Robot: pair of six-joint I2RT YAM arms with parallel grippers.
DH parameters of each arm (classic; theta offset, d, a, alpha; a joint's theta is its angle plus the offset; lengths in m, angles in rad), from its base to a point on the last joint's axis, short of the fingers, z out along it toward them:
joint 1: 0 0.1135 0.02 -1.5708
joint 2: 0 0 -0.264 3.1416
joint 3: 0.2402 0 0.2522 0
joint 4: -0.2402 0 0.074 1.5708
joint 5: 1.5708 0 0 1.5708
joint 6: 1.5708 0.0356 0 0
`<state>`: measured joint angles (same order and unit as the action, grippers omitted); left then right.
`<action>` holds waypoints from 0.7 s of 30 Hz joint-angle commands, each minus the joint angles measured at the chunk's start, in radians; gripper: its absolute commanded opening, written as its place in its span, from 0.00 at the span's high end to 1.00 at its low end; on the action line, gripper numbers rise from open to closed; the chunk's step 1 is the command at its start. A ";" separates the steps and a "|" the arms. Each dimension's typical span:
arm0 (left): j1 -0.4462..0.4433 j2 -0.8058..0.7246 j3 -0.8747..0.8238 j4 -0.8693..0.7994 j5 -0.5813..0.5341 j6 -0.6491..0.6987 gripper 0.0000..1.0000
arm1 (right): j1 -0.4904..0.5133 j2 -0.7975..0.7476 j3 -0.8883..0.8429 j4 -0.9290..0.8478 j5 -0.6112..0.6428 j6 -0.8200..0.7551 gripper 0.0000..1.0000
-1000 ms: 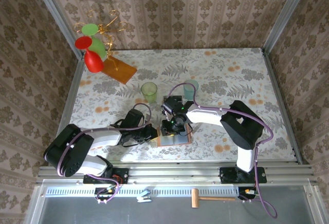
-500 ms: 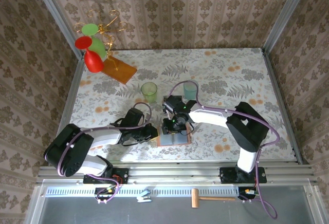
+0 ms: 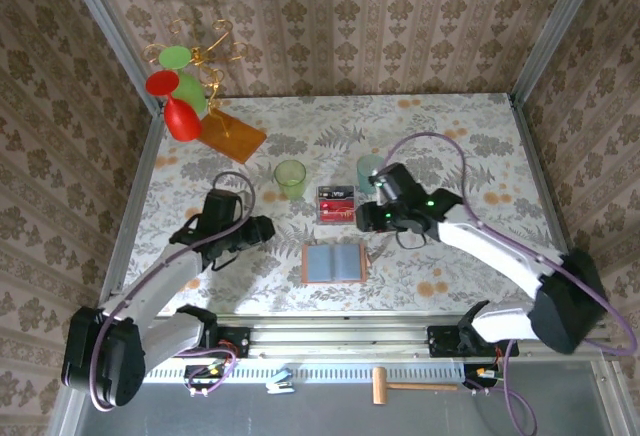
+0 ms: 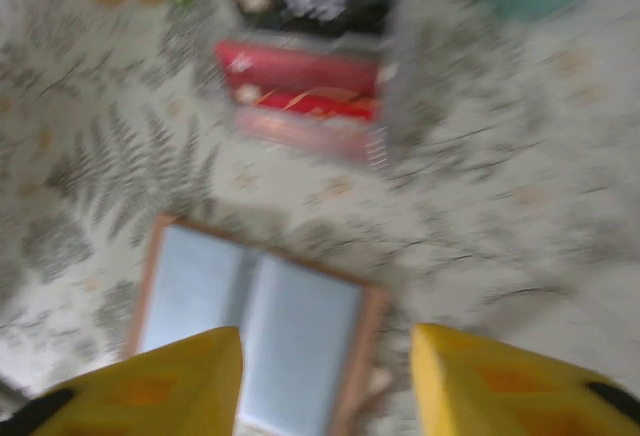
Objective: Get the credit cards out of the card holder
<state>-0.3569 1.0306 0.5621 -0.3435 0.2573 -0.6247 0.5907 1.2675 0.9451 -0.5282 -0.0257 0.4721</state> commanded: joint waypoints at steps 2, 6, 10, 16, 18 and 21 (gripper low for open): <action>0.086 -0.013 0.059 -0.146 -0.109 0.162 0.40 | -0.143 -0.146 -0.077 -0.038 0.163 -0.105 0.32; 0.151 0.000 0.074 -0.145 -0.176 0.219 0.15 | -0.303 -0.218 -0.141 -0.014 0.185 -0.163 0.00; 0.204 0.019 0.080 -0.137 -0.253 0.267 0.00 | -0.427 -0.224 -0.200 0.070 0.224 -0.187 0.00; 0.263 -0.001 0.081 -0.065 -0.385 0.320 0.00 | -0.557 -0.159 -0.346 0.326 0.277 -0.234 0.00; 0.275 -0.011 0.054 0.001 -0.439 0.342 0.00 | -0.575 -0.114 -0.410 0.476 0.282 -0.253 0.00; 0.315 0.011 0.010 0.109 -0.483 0.354 0.00 | -0.600 -0.031 -0.423 0.609 0.260 -0.257 0.00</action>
<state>-0.0727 1.0367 0.6018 -0.3435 -0.1307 -0.3195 0.0078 1.1847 0.5274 -0.1329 0.2077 0.2455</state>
